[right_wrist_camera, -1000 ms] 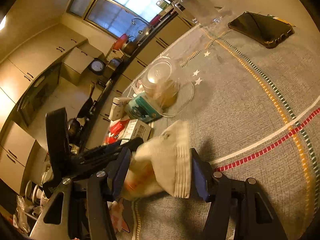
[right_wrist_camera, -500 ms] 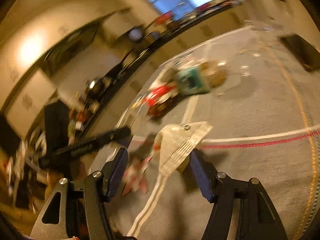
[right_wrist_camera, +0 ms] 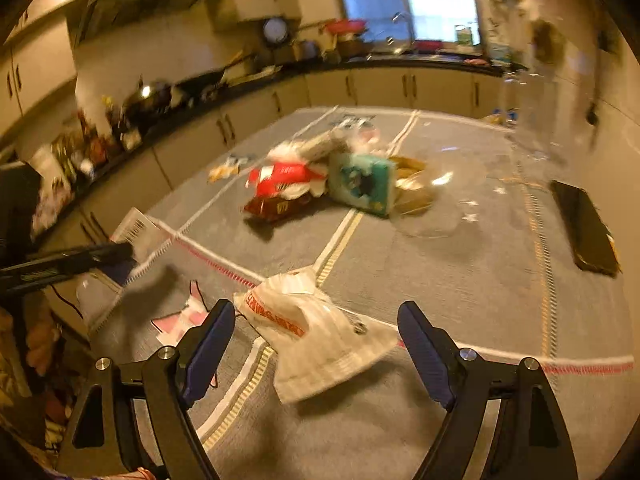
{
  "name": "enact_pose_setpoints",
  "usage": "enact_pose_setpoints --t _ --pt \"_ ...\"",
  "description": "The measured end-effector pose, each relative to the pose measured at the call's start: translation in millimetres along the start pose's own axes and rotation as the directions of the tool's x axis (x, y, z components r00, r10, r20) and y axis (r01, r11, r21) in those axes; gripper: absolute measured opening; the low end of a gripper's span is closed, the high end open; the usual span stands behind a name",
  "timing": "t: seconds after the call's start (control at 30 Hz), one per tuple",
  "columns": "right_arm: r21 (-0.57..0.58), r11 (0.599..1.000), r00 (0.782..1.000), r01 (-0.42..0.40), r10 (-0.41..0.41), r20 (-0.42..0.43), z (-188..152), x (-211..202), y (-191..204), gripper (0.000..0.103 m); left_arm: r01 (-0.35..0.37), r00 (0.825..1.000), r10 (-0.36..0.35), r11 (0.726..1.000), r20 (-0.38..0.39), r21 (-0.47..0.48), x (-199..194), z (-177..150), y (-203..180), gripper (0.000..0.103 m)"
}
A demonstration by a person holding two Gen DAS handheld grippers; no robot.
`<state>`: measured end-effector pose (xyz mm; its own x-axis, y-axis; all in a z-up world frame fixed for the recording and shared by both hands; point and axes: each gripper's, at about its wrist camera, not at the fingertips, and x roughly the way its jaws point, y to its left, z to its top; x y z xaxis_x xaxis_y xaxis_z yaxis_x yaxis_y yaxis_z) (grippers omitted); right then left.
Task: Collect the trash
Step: 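Grasp the white medicine box with the left tool while the right tool grasps the white paper bag, then carry both items over the red wastebasket and open both tools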
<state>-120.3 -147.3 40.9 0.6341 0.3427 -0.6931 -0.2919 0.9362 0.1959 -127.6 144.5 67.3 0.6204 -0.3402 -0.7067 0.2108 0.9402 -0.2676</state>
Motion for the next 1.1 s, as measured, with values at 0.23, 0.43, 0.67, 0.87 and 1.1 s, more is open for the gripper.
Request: enact_pose_setpoints --t 0.23,0.43,0.67,0.87,1.1 --pt "0.016 1.0 0.998 -0.01 0.011 -0.067 0 20 10 0.061 -0.052 0.997 0.055 0.996 0.046 -0.068 -25 -7 40 0.033" --pt "0.035 0.999 0.996 0.021 -0.017 -0.091 -5 15 13 0.035 -0.063 0.995 0.073 0.988 0.066 -0.142 -36 -16 74 0.033" --pt "-0.01 0.999 0.997 0.043 -0.044 -0.067 3 -1 40 0.033 -0.08 0.989 0.104 0.973 0.101 -0.218 -51 -25 113 0.033" --pt "-0.044 0.999 1.0 -0.018 0.018 -0.015 34 -7 87 0.033 -0.136 0.972 0.187 0.941 0.143 -0.311 -73 -34 163 0.033" --pt "-0.128 0.969 0.976 -0.212 0.204 -0.076 75 44 189 0.033 -0.226 0.951 0.287 0.899 0.113 -0.374 -82 -41 228 0.033"
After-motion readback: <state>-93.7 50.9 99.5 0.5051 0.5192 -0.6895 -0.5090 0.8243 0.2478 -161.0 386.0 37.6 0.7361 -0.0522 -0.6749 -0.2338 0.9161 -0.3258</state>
